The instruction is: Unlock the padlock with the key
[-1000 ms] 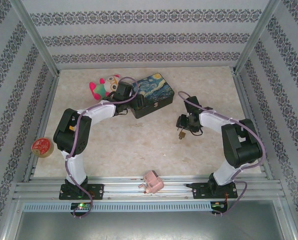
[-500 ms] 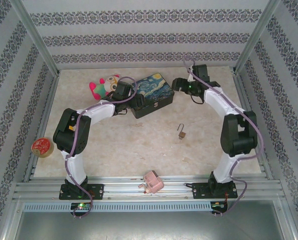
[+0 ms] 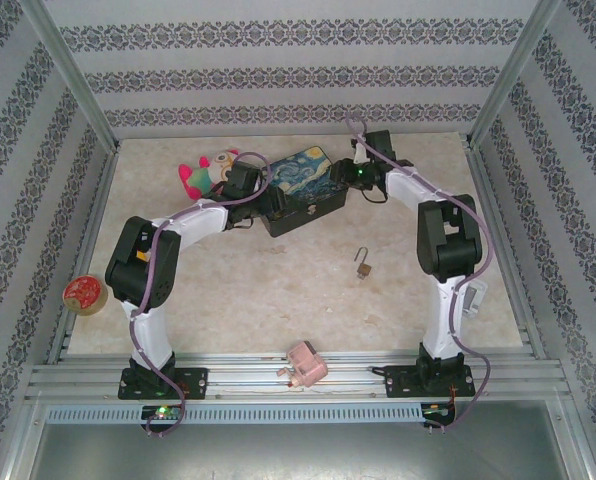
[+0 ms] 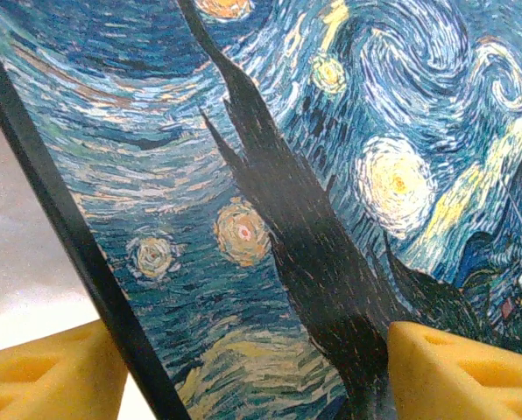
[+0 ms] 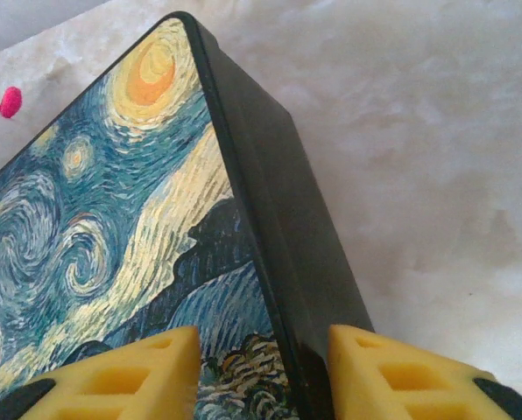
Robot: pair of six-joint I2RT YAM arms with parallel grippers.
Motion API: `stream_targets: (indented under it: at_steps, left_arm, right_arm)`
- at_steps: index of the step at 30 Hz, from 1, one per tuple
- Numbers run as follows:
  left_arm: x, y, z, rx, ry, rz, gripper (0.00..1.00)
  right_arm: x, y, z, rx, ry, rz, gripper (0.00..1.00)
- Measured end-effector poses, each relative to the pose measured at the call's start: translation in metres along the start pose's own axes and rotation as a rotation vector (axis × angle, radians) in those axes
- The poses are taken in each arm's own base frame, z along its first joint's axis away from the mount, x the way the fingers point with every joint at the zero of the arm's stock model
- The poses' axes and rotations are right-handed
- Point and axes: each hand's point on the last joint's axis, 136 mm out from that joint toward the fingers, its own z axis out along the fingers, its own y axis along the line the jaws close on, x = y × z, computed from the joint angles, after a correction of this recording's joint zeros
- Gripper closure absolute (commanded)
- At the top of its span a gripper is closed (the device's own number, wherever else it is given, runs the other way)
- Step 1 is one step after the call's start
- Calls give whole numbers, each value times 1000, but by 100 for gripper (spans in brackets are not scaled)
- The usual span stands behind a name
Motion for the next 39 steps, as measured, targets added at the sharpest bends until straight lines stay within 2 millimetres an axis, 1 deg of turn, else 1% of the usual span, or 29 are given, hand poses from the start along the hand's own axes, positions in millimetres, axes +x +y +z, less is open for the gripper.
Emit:
stream_targets:
  at_steps: [3,7,10,13,16,18,19,22,23,25,26,27,30,32,33,34,36,39]
  left_arm:
    - [-1,0,0,9,4,-4,32]
    - [0,0,-1,21,11,-6,32]
    - [6,2,-5,28,18,-9,32]
    - [14,5,-13,29,21,-15,29]
    - [24,10,-22,27,31,-30,16]
    - [31,13,-27,23,39,-39,5]
    - [33,15,-30,19,40,-41,0]
    - [37,21,-43,-2,28,-44,1]
    - [35,23,-51,-13,10,-43,1]
    - [29,26,-70,-36,-41,-37,1]
    - [24,29,-83,-51,-82,-32,1]
    - [18,33,-97,-74,-130,-25,1]
    - [7,49,-135,-150,-268,14,1]
    - [8,65,-155,-204,-351,58,1]
    - [13,76,-163,-238,-390,84,1]
    - [16,84,-168,-265,-420,104,1]
    - [28,108,-175,-340,-479,161,1]
    - [43,134,-173,-434,-510,250,1]
  right_arm:
    - [11,-1,-9,-2,-12,8,62]
    - [31,-1,-25,13,-20,36,63]
    - [52,3,-38,39,-20,43,62]
    - [77,9,-51,59,-7,55,61]
    - [97,14,-62,61,1,73,49]
    - [102,16,-70,62,-8,77,40]
    - [103,18,-74,65,-14,78,38]
    - [99,18,-95,94,-63,61,30]
    - [97,17,-103,107,-84,51,25]
    - [92,14,-124,140,-138,23,10]
    - [89,12,-138,163,-175,4,5]
    - [87,8,-152,192,-216,-24,2]
    - [85,-8,-190,284,-320,-78,2]
    - [88,-25,-211,351,-382,-111,2]
    - [92,-35,-221,392,-410,-133,2]
    - [95,-44,-228,428,-439,-156,2]
    - [105,-62,-239,504,-485,-211,2]
    - [118,-82,-243,575,-527,-285,2]
